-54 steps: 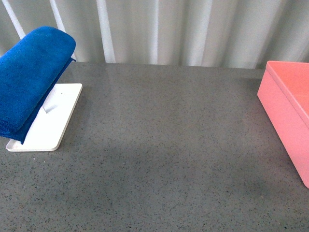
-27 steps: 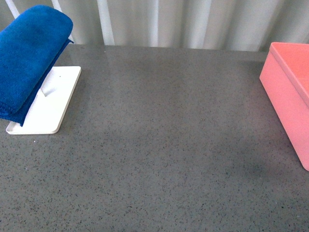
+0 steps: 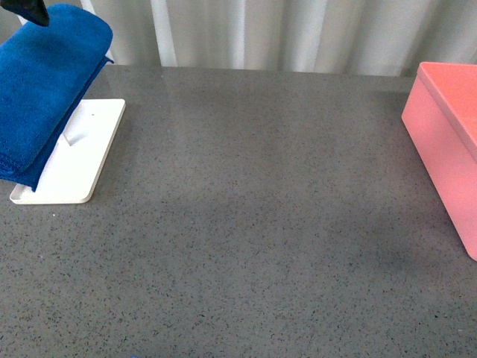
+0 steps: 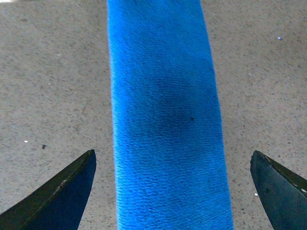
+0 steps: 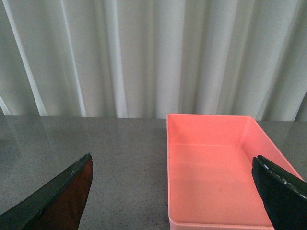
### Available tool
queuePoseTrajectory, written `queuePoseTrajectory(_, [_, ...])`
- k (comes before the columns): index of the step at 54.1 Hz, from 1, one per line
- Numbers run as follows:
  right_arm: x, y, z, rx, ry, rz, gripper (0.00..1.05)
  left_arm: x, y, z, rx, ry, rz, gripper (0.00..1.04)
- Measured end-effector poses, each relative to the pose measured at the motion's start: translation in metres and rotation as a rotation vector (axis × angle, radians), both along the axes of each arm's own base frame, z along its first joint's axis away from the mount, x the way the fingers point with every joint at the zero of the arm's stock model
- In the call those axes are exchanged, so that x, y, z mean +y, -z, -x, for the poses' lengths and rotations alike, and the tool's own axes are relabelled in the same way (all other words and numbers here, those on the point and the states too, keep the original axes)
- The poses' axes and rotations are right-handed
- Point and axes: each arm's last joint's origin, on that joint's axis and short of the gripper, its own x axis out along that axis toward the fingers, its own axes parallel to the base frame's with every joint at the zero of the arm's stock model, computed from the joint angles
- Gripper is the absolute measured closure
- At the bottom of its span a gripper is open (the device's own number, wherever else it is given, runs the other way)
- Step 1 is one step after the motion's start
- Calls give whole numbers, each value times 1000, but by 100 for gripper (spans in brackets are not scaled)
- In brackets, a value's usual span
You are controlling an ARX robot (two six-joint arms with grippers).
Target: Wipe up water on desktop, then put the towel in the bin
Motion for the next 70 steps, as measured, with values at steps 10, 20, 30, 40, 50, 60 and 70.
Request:
queuePoseTrajectory(10, [0, 0, 0, 0, 0, 0, 7, -5, 20, 1, 37, 21, 28, 7])
queuePoseTrajectory(20, [0, 0, 0, 0, 0, 0, 7, -3, 34, -4, 57, 6, 16, 7])
queuePoseTrajectory(30, [0, 0, 0, 0, 0, 0, 7, 3, 41, -7, 66, -7, 12, 7])
queuePoseTrajectory(40, [0, 0, 0, 0, 0, 0, 7, 11, 44, -10, 56, -26, 13, 7])
queuePoseTrajectory(50, [0, 0, 0, 0, 0, 0, 7, 12, 43, -11, 34, -26, 8, 10])
queuePoseTrajectory(60, [0, 0, 0, 0, 0, 0, 7, 12, 43, -12, 28, -29, 0, 37])
queuePoseTrajectory(70, [0, 0, 0, 0, 0, 0, 7, 12, 45, -11, 34, -34, -4, 67])
